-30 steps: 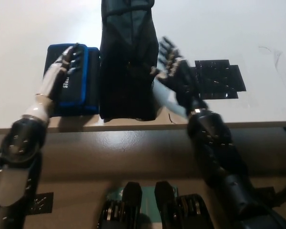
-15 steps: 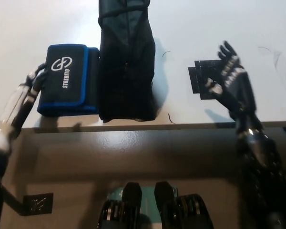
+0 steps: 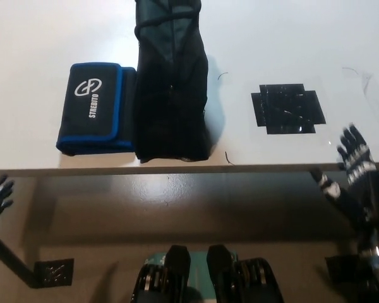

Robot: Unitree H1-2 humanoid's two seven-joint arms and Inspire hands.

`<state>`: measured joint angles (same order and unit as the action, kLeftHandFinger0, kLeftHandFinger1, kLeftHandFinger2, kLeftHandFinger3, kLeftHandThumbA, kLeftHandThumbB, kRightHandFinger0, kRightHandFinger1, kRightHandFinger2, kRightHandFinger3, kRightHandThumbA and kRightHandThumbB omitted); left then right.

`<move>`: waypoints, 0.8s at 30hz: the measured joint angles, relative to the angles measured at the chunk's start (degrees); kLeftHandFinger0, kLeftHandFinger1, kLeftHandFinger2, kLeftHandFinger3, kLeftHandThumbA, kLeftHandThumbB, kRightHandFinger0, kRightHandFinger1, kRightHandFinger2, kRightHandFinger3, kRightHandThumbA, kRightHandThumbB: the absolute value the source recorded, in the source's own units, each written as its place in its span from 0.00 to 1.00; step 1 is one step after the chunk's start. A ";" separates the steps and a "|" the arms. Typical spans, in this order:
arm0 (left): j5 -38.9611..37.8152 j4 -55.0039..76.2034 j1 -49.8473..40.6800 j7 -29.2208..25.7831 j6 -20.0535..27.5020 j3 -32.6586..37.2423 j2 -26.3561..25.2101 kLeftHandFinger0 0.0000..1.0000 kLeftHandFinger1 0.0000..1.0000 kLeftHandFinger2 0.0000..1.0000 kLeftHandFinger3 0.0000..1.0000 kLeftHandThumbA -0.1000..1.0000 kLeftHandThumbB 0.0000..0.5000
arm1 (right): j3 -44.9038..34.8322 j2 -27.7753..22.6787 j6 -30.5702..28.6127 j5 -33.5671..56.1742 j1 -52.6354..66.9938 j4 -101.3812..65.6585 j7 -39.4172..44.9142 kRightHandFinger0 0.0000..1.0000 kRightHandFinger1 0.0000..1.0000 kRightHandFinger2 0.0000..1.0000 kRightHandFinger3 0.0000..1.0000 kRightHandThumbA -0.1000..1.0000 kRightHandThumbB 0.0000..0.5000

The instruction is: Use both hands to pick up the lunch bag on the right hand side and smoothly move it near the note book on the left hand side

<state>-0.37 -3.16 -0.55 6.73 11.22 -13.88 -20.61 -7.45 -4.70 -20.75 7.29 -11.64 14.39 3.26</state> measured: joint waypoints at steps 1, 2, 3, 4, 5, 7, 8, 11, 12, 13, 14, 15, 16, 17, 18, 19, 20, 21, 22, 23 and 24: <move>-0.33 -0.74 -0.47 -0.06 0.72 -0.43 0.17 0.85 0.78 0.83 0.96 1.00 0.29 | -0.06 0.00 -0.14 0.08 0.89 -0.06 0.03 1.00 1.00 1.00 1.00 1.00 0.30; -0.54 -1.64 -0.70 -0.08 1.32 -0.76 0.30 0.83 0.76 0.80 0.94 1.00 0.29 | -0.12 -0.01 -0.22 0.10 1.58 -0.07 0.04 1.00 1.00 1.00 1.00 1.00 0.28; -0.80 -2.87 -0.81 -0.11 1.98 -1.13 0.50 0.83 0.74 0.77 0.91 1.00 0.29 | -0.17 0.00 -0.31 0.14 2.38 -0.06 0.05 1.00 1.00 1.00 1.00 1.00 0.28; -1.03 -3.90 -0.81 -0.12 2.67 -1.38 0.61 0.83 0.73 0.76 0.90 1.00 0.27 | -0.18 0.00 -0.35 0.17 2.96 -0.06 0.06 1.00 1.00 1.00 1.00 1.00 0.27; -1.23 -5.09 -0.78 -0.12 3.38 -1.65 0.73 0.81 0.71 0.73 0.89 1.00 0.27 | -0.18 0.02 -0.42 0.22 3.59 -0.06 0.07 0.98 1.00 1.00 1.00 1.00 0.25; -1.55 -6.77 -0.67 -0.13 4.51 -2.05 0.91 0.82 0.72 0.75 0.88 1.00 0.26 | -0.19 0.04 -0.52 0.31 4.51 -0.06 0.07 0.95 1.00 1.00 1.00 1.00 0.19; -1.62 -7.27 -0.62 -0.12 4.80 -2.13 0.95 0.85 0.75 0.77 0.89 1.00 0.27 | -0.19 0.04 -0.54 0.33 4.69 -0.06 0.07 0.93 0.97 1.00 1.00 1.00 0.14; -2.34 -10.19 -0.14 -0.12 7.01 -2.58 1.01 0.91 0.78 0.81 0.93 1.00 0.24 | -0.19 0.08 -0.84 0.35 5.74 -0.04 0.07 0.92 0.96 1.00 1.00 1.00 0.15; -2.55 -11.03 -0.07 -0.12 7.68 -2.63 1.02 0.94 0.82 0.84 0.95 1.00 0.26 | -0.20 0.08 -1.04 0.35 5.84 0.05 0.07 0.93 0.99 1.00 1.00 1.00 0.16; -2.72 -11.82 -0.02 -0.12 8.27 -2.67 1.01 0.98 0.85 0.86 0.97 1.00 0.25 | -0.24 0.08 -1.15 0.34 5.83 0.33 0.07 0.94 1.00 1.00 1.00 1.00 0.17; -2.89 -12.64 0.00 -0.12 8.92 -2.69 1.01 1.00 0.87 0.87 0.98 1.00 0.26 | -0.35 0.07 -1.31 0.34 5.76 0.90 0.07 0.94 1.00 1.00 1.00 1.00 0.18; -2.99 -13.15 0.01 -0.12 9.50 -2.69 1.00 1.00 0.88 0.87 0.98 1.00 0.25 | -0.48 0.07 -1.43 0.34 5.65 1.61 0.08 0.94 1.00 1.00 1.00 1.00 0.21; -3.03 -13.38 0.01 -0.12 9.70 -2.70 1.00 1.00 0.89 0.88 0.99 1.00 0.26 | -0.54 0.07 -1.46 0.34 5.56 1.95 0.09 0.95 1.00 1.00 1.00 1.00 0.21; -3.21 -13.78 0.00 -0.14 10.34 -2.73 1.00 1.00 0.90 0.88 1.00 1.00 0.27 | -0.73 0.07 -1.58 0.34 5.27 3.17 0.09 0.95 1.00 1.00 1.00 1.00 0.22; -3.31 -13.86 0.02 -0.15 10.72 -2.73 0.99 1.00 0.91 0.89 1.00 1.00 0.28 | -0.85 0.07 -1.64 0.33 5.10 3.85 0.09 0.95 1.00 1.00 1.00 1.00 0.25; -3.40 -14.00 0.08 -0.16 11.12 -2.73 0.97 1.00 0.91 0.89 1.00 1.00 0.31 | -0.94 0.07 -1.70 0.34 4.86 4.42 0.13 0.96 1.00 1.00 1.00 1.00 0.24; -3.43 -14.08 0.13 -0.16 11.30 -2.73 0.96 1.00 0.91 0.90 1.00 1.00 0.33 | -1.00 0.07 -1.71 0.34 4.71 4.76 0.13 0.96 1.00 1.00 1.00 1.00 0.24; -3.49 -14.38 0.35 -0.18 11.66 -2.73 0.95 1.00 0.92 0.91 1.00 1.00 0.32 | -1.16 0.06 -1.76 0.33 4.33 5.52 0.14 0.96 1.00 1.00 1.00 1.00 0.25; -3.55 -14.71 0.59 -0.19 11.94 -2.72 0.95 1.00 0.92 0.91 1.00 1.00 0.33 | -1.30 0.06 -1.81 0.35 4.06 5.88 0.18 0.97 1.00 1.00 1.00 1.00 0.25; -3.61 -15.22 0.89 -0.19 12.24 -2.72 0.94 1.00 0.94 0.92 1.00 1.00 0.33 | -1.47 0.06 -1.88 0.37 3.83 6.36 0.23 0.97 1.00 1.00 1.00 1.00 0.25; -3.64 -15.47 1.05 -0.19 12.38 -2.73 0.94 1.00 0.96 0.96 1.00 1.00 0.33 | -1.57 0.06 -1.93 0.38 3.72 6.64 0.28 0.96 1.00 1.00 1.00 1.00 0.26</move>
<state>-4.02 -18.62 0.50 6.54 23.60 -16.61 -19.67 -9.01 -4.64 -22.68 7.67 -7.92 21.03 3.54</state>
